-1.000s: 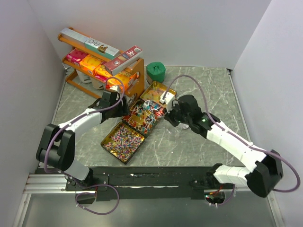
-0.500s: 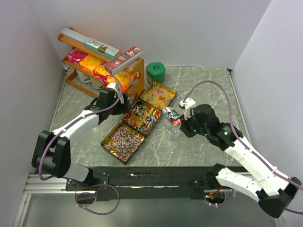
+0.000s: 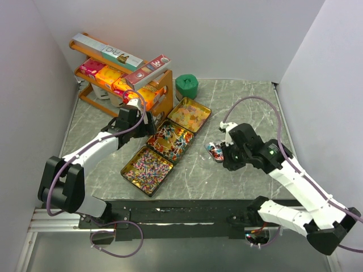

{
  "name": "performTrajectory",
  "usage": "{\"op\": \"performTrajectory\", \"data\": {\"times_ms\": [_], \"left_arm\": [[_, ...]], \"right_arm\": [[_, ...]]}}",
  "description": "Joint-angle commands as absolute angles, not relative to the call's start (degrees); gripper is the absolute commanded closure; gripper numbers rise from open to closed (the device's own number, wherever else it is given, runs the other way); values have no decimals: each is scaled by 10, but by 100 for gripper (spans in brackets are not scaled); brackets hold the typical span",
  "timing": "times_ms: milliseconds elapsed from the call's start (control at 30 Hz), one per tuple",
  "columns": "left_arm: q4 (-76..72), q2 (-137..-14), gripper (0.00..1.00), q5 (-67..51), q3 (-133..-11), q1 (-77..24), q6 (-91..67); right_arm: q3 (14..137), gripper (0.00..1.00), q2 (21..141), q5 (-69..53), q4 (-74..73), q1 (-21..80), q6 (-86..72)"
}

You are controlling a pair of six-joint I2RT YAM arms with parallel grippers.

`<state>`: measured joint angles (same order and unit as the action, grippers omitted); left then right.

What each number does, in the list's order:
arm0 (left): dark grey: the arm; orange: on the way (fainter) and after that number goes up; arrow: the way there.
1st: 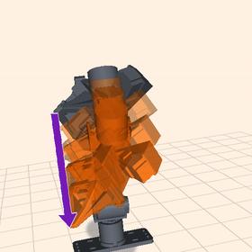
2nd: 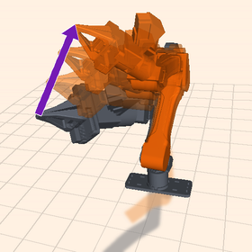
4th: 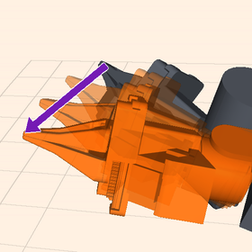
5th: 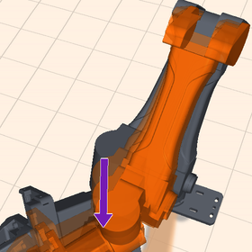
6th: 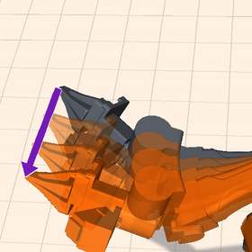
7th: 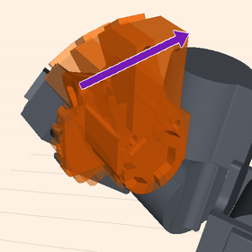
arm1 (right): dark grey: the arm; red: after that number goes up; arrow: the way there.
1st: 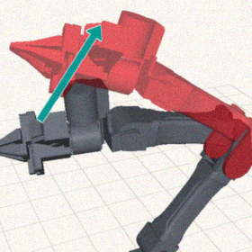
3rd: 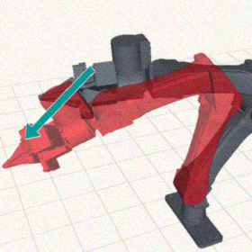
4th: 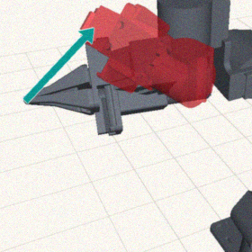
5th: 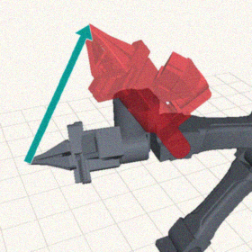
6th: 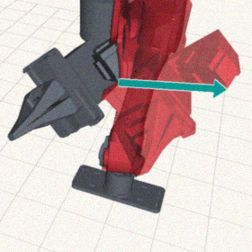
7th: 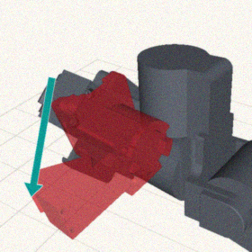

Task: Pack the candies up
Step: Scoop the fake candies from the storage box, then place the fake candies in the packing bottle.

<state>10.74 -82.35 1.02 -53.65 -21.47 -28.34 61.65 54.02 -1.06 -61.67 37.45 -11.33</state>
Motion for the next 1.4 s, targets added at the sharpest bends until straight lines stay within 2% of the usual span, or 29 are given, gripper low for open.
{"op": "performTrajectory", "data": {"times_ms": [0,733,1367], "left_arm": [[98,-803,3,18,-537,-217,-294],[105,-766,4,36,-528,-229,-294],[107,-760,3,45,-526,-242,-295]], "right_arm": [[658,100,574,-11,-678,372,-142],[695,100,649,-21,-751,359,-127],[710,100,661,-26,-758,359,-134]]}}
